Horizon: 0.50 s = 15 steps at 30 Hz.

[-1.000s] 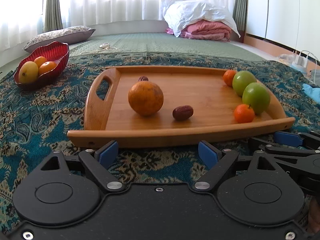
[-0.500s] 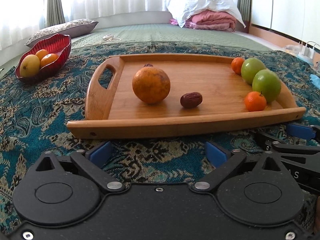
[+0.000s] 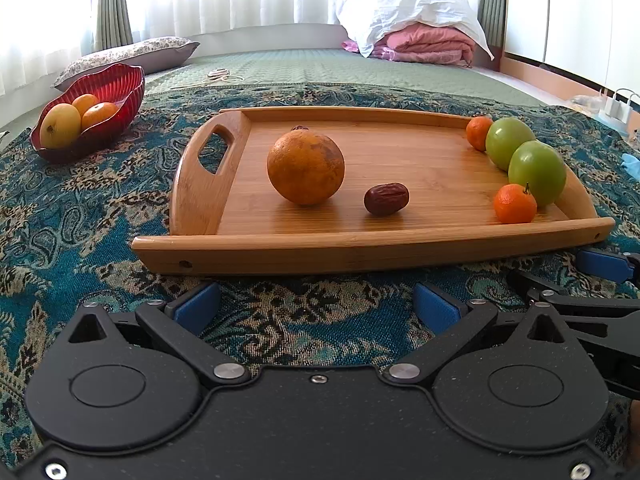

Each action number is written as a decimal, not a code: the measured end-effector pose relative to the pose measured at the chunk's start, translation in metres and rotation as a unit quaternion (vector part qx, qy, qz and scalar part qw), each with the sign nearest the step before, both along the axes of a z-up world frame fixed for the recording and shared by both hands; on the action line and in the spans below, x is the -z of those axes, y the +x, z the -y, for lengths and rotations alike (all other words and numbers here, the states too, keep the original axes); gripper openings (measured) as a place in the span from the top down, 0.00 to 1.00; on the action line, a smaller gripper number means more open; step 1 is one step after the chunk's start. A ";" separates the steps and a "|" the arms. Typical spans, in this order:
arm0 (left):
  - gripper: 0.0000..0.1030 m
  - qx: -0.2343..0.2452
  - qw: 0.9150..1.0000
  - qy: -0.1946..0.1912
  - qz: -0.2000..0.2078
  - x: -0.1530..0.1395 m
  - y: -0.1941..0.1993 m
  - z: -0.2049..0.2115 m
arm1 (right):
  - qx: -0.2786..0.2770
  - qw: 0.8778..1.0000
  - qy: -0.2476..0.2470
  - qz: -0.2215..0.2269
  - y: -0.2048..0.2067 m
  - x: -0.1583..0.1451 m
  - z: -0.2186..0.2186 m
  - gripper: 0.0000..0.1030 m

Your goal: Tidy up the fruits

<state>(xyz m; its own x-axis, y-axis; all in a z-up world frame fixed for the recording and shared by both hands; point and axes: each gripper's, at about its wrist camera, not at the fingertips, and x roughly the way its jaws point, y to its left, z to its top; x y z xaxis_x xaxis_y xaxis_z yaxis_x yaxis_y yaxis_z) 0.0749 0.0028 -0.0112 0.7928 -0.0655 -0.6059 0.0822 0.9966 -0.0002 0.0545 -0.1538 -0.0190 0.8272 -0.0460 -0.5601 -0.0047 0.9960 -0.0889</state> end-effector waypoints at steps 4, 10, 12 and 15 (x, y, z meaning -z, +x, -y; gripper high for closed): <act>0.00 0.000 1.000 0.000 -0.001 0.000 0.000 0.000 | 0.000 1.000 0.000 0.000 0.001 0.000 0.000 0.19; 0.00 -0.001 1.000 0.003 0.001 0.000 0.000 0.000 | 0.000 1.000 0.000 0.000 0.001 0.000 0.000 0.19; 0.00 0.000 1.000 0.003 -0.001 0.000 0.000 0.000 | 0.000 1.000 -0.001 0.000 0.001 0.000 0.000 0.19; 0.00 0.000 1.000 0.004 -0.001 0.000 0.000 0.000 | 0.000 1.000 -0.001 0.000 0.001 0.000 0.000 0.19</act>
